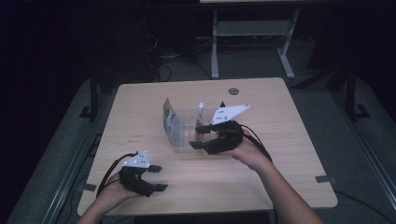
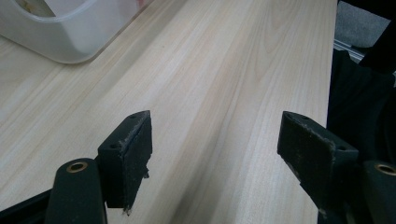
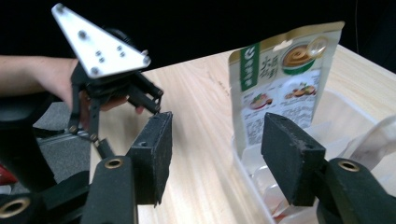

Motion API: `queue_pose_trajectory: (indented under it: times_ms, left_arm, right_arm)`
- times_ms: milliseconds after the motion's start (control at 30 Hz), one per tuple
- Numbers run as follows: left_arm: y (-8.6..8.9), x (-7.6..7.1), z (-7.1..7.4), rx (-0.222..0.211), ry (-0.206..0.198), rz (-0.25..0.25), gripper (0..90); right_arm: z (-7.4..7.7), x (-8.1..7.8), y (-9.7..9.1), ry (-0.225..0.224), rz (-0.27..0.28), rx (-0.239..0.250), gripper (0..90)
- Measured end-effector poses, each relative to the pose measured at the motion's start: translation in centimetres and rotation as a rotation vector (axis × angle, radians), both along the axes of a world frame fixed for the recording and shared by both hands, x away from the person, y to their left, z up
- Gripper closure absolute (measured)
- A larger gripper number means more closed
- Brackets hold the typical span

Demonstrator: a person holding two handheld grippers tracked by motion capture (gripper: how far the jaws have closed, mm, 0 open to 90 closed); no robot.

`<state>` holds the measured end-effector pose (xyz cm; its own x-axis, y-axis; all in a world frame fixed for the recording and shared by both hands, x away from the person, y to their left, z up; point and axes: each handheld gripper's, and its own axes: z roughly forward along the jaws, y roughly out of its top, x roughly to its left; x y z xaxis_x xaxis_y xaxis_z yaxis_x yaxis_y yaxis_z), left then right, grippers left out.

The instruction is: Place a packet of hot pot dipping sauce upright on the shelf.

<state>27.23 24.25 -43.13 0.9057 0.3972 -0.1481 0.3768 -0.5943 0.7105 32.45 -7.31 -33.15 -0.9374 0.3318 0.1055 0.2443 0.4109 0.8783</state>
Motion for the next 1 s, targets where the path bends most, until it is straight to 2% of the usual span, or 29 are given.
queue_pose_trajectory:
  times_ms: [100,300,500,667,833,1000]
  left_arm:
    - [0.0,0.0,0.0,0.001,0.002,0.000,25.6]
    - [-0.2,0.0,-0.1,0.002,0.007,0.001,25.2]
    - [-0.3,-0.1,-0.1,-0.003,0.002,0.001,25.2]
    - [-0.3,-0.2,-0.1,0.001,-0.003,0.001,25.1]
    - [-0.1,-0.2,-0.1,0.005,-0.005,0.000,25.1]
    - [0.1,-0.1,-0.3,0.016,-0.010,-0.004,23.8]
  right_arm:
    - [-0.4,-0.6,-0.4,-0.003,0.008,-0.001,41.2]
    - [-2.4,-2.3,-2.1,0.008,0.004,-0.030,38.8]
    - [-4.3,-3.0,-3.5,0.038,-0.037,-0.060,36.8]
    - [-5.7,-3.4,-4.6,0.033,-0.079,-0.070,33.7]
    - [-6.6,-3.8,-5.7,0.046,-0.113,-0.081,32.2]
    - [-8.2,-4.5,-7.6,0.051,-0.157,-0.086,29.5]
